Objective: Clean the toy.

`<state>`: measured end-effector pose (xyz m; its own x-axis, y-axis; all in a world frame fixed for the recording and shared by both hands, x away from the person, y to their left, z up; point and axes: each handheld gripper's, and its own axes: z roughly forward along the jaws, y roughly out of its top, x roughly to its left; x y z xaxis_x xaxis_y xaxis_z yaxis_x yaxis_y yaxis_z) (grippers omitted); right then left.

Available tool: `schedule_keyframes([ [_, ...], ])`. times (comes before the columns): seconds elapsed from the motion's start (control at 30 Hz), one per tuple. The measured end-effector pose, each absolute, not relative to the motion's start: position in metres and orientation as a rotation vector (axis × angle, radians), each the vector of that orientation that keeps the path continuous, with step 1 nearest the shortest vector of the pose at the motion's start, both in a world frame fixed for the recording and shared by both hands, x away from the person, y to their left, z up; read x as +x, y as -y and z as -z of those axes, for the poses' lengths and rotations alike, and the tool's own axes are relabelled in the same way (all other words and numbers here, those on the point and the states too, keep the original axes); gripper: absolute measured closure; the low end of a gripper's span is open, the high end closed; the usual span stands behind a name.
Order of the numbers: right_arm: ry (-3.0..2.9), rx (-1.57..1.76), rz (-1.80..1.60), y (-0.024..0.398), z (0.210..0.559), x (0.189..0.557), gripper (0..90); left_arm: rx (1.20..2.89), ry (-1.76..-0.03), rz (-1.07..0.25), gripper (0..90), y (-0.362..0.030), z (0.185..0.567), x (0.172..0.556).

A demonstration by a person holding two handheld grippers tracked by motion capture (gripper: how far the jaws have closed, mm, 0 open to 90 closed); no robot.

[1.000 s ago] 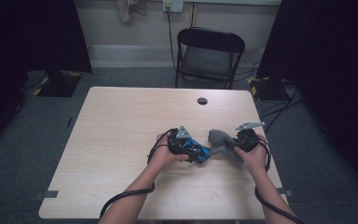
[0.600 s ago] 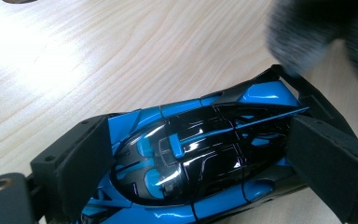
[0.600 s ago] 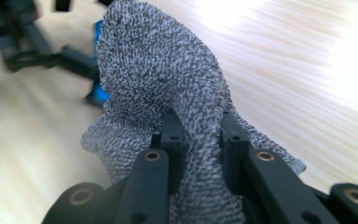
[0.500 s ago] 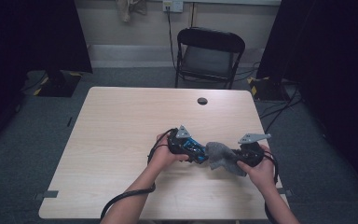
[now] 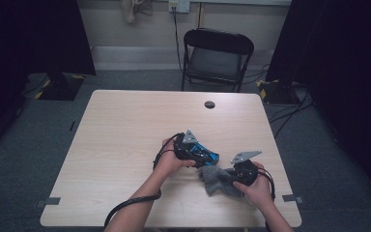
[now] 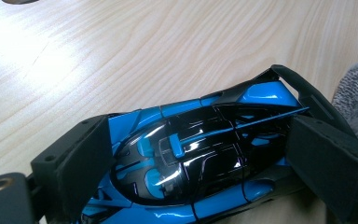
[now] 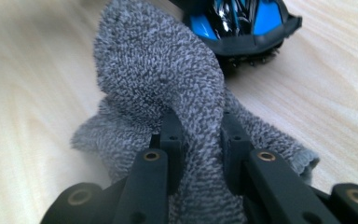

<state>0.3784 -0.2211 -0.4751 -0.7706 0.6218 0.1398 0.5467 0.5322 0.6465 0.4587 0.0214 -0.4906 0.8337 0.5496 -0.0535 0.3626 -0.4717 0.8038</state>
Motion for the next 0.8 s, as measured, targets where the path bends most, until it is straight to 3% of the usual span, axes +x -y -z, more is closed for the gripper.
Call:
schedule_keyframes([
  [0.8,-2.507,1.162,-1.023,0.238,0.481,0.411,76.2,2.112,-0.664,-0.267,7.1,-0.022,0.491,0.459],
])
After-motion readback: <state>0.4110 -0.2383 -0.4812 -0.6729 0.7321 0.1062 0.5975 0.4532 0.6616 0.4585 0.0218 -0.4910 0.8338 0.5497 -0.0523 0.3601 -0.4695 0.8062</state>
